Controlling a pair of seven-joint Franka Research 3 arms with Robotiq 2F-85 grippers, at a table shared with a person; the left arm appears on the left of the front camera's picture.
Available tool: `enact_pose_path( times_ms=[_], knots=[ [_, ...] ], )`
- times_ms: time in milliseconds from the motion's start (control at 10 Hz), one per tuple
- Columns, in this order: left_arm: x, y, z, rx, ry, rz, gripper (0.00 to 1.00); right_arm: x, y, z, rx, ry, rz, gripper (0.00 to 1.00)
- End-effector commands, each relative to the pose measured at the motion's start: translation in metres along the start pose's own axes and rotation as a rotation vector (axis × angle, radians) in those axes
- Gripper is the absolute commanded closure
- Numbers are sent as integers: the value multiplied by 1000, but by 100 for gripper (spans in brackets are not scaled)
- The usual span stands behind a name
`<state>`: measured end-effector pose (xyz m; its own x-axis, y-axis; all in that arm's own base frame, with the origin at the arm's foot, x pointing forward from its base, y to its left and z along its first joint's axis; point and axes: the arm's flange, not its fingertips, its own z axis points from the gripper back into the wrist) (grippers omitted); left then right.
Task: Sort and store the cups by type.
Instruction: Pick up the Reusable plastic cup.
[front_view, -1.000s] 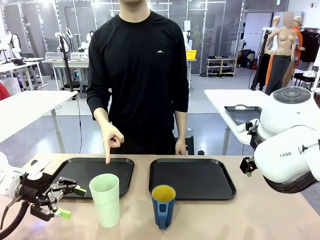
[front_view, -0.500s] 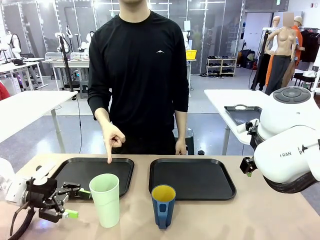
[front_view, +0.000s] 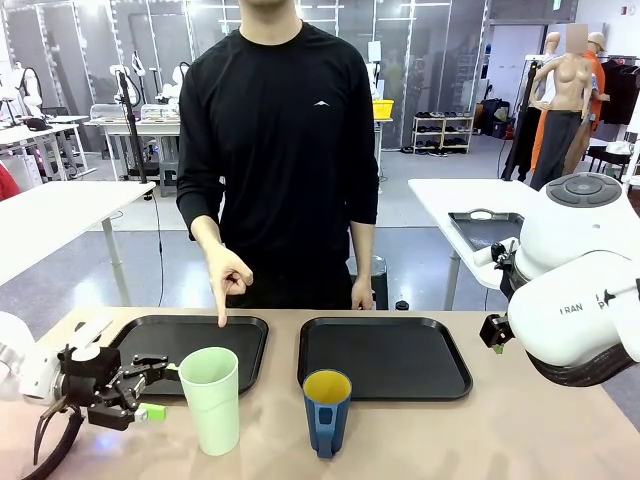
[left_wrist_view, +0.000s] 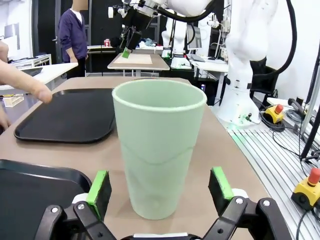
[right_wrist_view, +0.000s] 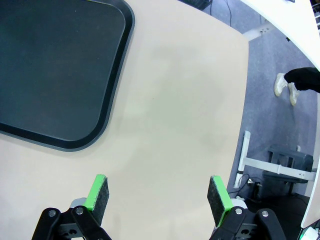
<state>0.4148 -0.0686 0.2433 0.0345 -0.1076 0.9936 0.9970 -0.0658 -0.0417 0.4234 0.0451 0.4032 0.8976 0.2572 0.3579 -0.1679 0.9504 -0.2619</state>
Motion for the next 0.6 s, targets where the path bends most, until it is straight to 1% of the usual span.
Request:
enact_pose_path(
  times_ms=[0, 200, 300, 400, 500],
  knots=[
    [-26, -8, -11, 1, -51, -43, 0, -1, 0, -1, 0, 1, 3, 0],
    [-26, -7, -18, 11, -72, -50, 0, -1, 0, -1, 0, 1, 3, 0],
    [-24, -7, -19, -13, -69, -60, 0, -1, 0, -1, 0, 1, 3, 0],
    [5, 3, -10, -8, -32, 0, 0, -1, 0, -1, 0, 1, 3, 0],
    [5, 3, -10, -8, -32, 0, 0, -1, 0, -1, 0, 1, 3, 0]
  ],
)
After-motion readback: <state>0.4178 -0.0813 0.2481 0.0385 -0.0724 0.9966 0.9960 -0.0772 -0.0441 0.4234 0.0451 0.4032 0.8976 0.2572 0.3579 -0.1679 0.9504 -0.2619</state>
